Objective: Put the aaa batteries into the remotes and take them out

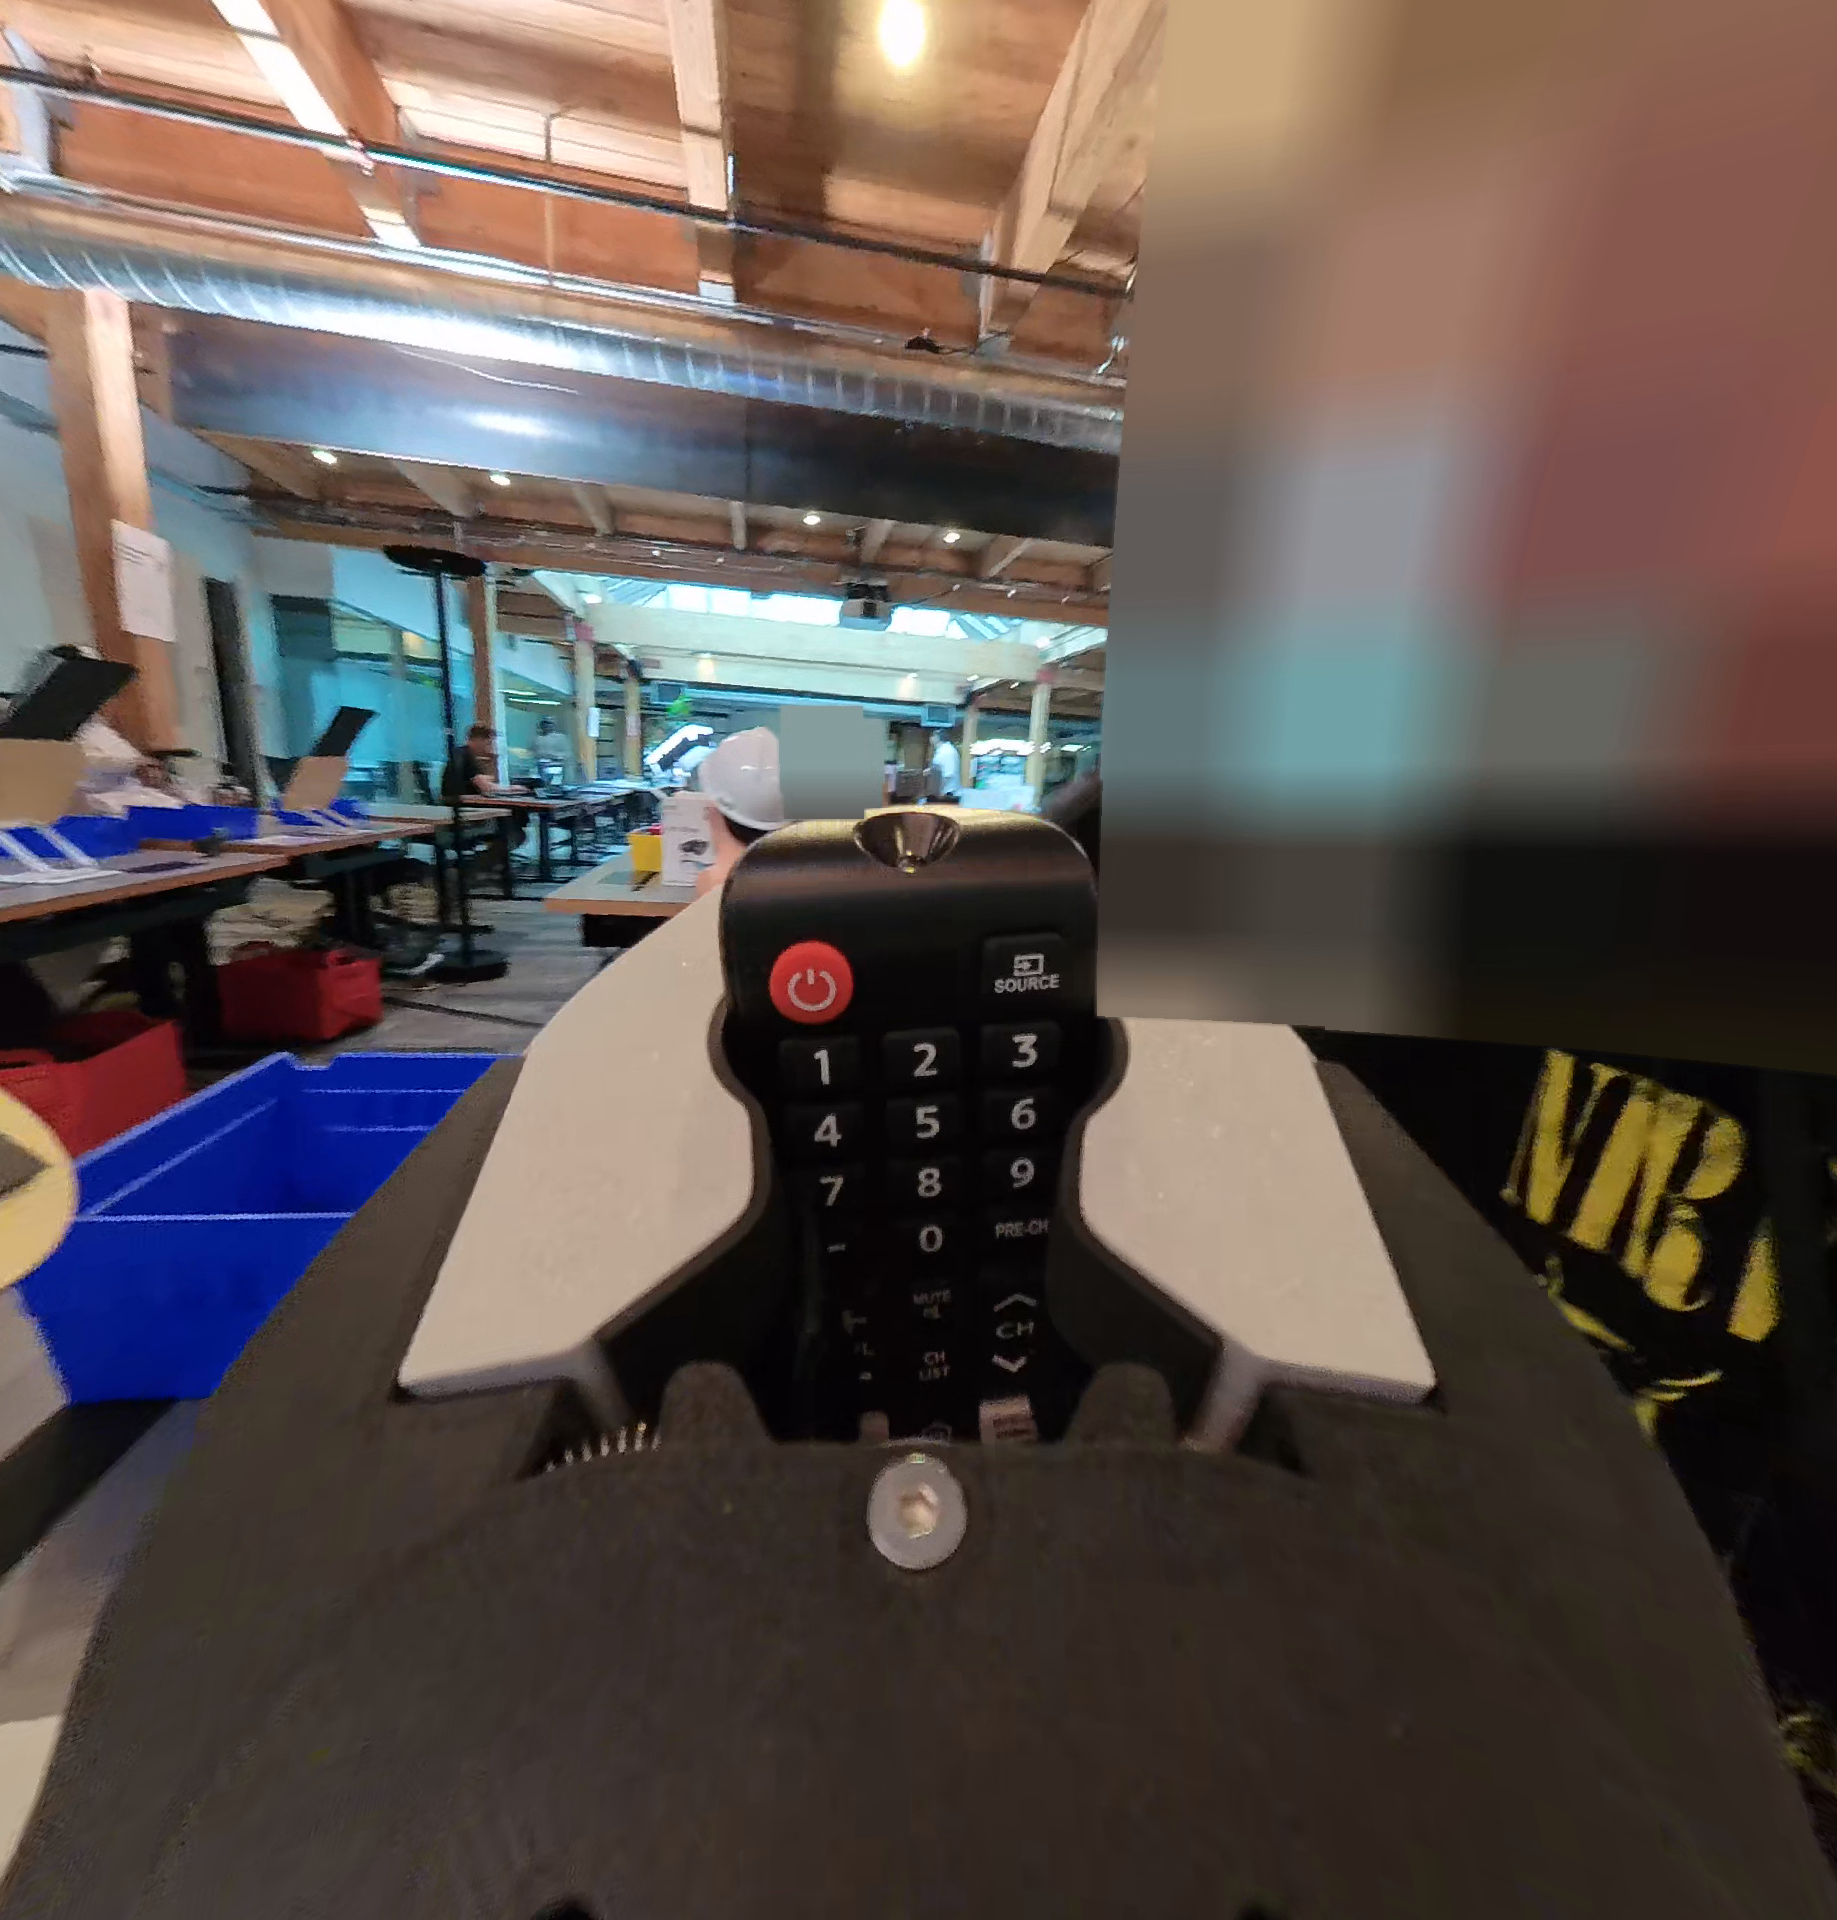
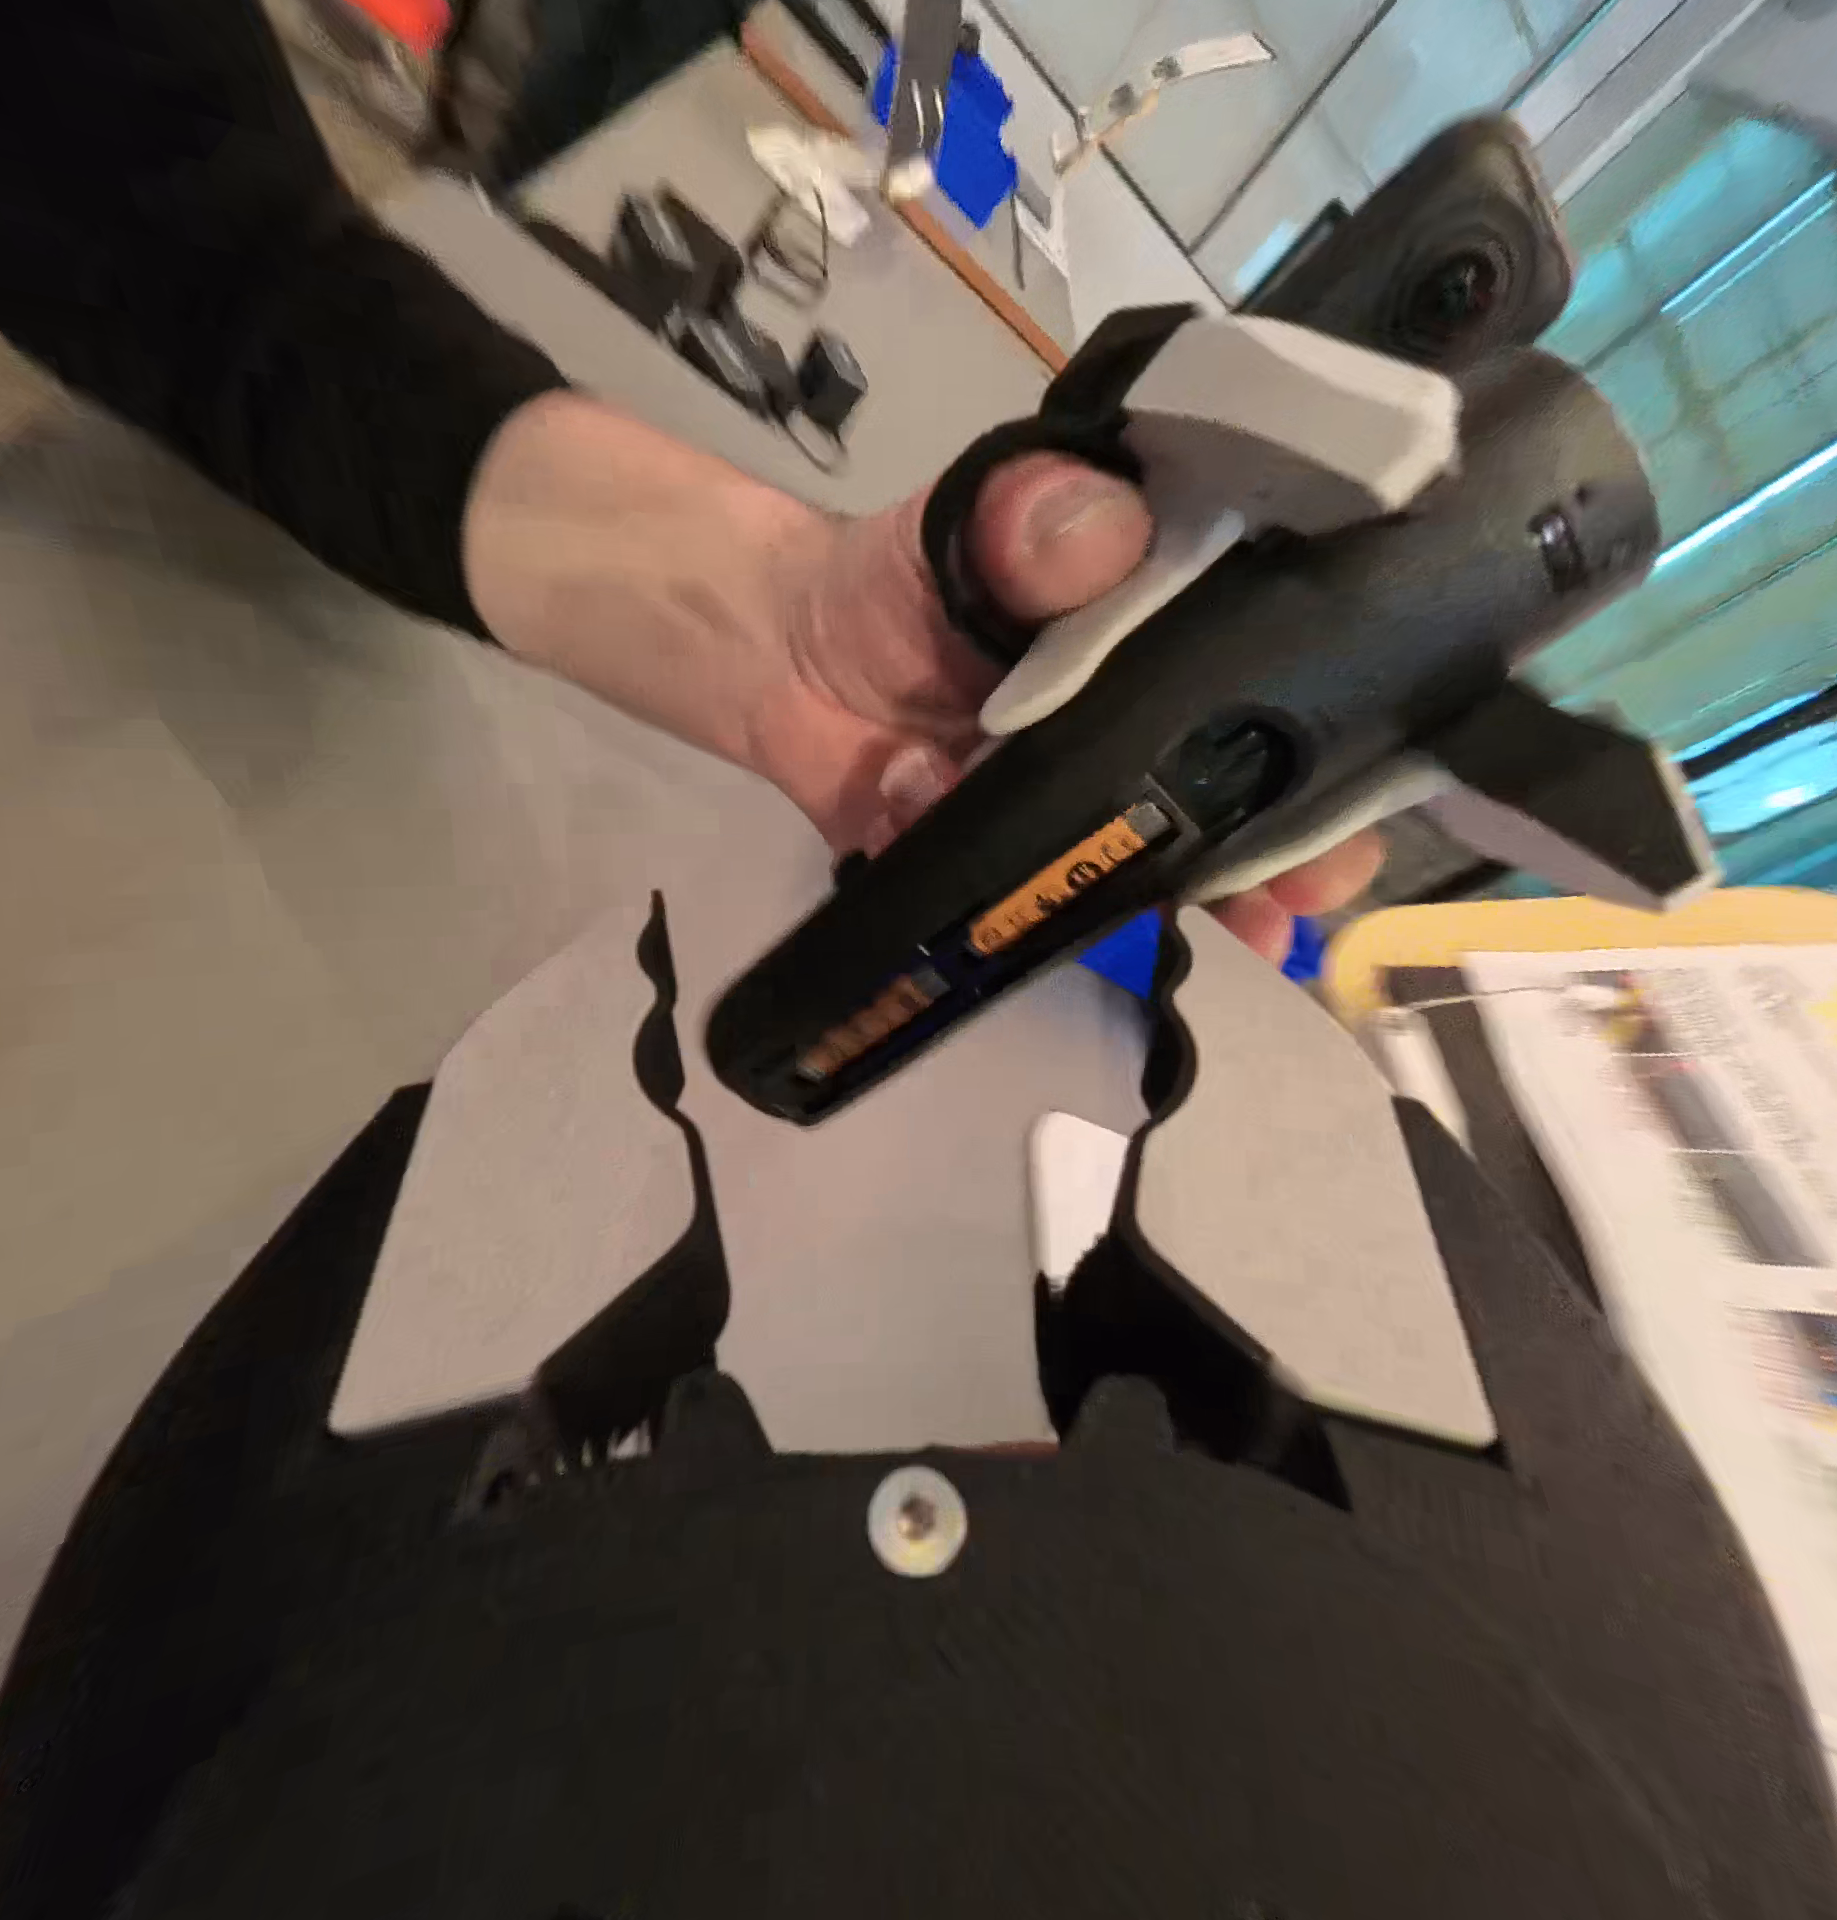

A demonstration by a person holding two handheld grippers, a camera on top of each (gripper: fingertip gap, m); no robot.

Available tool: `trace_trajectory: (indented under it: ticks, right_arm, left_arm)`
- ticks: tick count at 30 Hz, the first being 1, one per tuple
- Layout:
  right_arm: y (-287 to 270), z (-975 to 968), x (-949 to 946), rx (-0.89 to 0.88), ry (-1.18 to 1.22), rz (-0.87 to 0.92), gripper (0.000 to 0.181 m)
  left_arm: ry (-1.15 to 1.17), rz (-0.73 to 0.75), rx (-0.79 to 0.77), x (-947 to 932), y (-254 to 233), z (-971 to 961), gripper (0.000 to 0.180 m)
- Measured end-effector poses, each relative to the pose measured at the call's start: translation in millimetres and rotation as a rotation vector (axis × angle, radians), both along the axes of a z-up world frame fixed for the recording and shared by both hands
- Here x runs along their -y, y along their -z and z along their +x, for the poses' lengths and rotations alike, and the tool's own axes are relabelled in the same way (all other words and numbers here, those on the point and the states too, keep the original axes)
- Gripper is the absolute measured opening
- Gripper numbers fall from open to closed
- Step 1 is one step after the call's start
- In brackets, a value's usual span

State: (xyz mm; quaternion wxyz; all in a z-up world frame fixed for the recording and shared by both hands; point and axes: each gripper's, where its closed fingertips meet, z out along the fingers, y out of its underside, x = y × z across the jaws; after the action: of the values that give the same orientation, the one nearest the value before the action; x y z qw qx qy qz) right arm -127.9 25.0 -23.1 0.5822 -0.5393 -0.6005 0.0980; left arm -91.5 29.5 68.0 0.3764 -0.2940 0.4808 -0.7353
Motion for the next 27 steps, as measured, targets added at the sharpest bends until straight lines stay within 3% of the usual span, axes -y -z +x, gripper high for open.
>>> trace_trajectory:
  ticks: [1, 2, 6, 9, 15, 20, 22, 27]
  right_arm:
    - [3.8, -5.2, 2.0, -0.048, -0.028, -0.122, 0.094]
    - [11.5, -7.5, -0.1, -0.056, -0.032, -0.22, 0.1]
    - [29.0, -9.6, -21.1, -0.192, -0.007, -0.403, 0.092]
    - [46.1, -23.3, -28.6, -0.216, 0.012, -0.456, 0.063]
    - [43.8, -13.2, -31.9, -0.194, 0.058, -0.464, 0.051]
    - [49.9, 15.3, -28.7, 0.006, 0.203, -0.429, 0.05]
    - [58.8, 14.7, -20.3, 0.056, 0.223, -0.446, 0.05]
    - [78.8, 2.6, -8.7, 0.001, 0.35, -0.449, 0.05]
  left_arm:
    - [-0.034, 0.028, 0.001, -2.1, 1.0, 0.7, 0.059]
    - [-0.071, 0.051, 0.004, -4.5, 0.6, 0.8, 0.059]
    - [-0.099, 0.087, 0.038, -4.1, -7.7, -5.6, 0.059]
    - [-0.089, 0.104, 0.036, 5.2, -7.4, -2.5, 0.059]
    - [-0.145, 0.187, 0.027, 6.7, -5.9, -3.0, 0.061]
    - [-0.31, 0.328, -0.119, -6.1, 21.9, -14.3, 0.065]
    - [-0.335, 0.362, -0.189, -7.9, 35.5, -18.9, 0.077]
    - [-0.398, 0.232, -0.34, -6.8, 67.9, -31.0, 0.072]
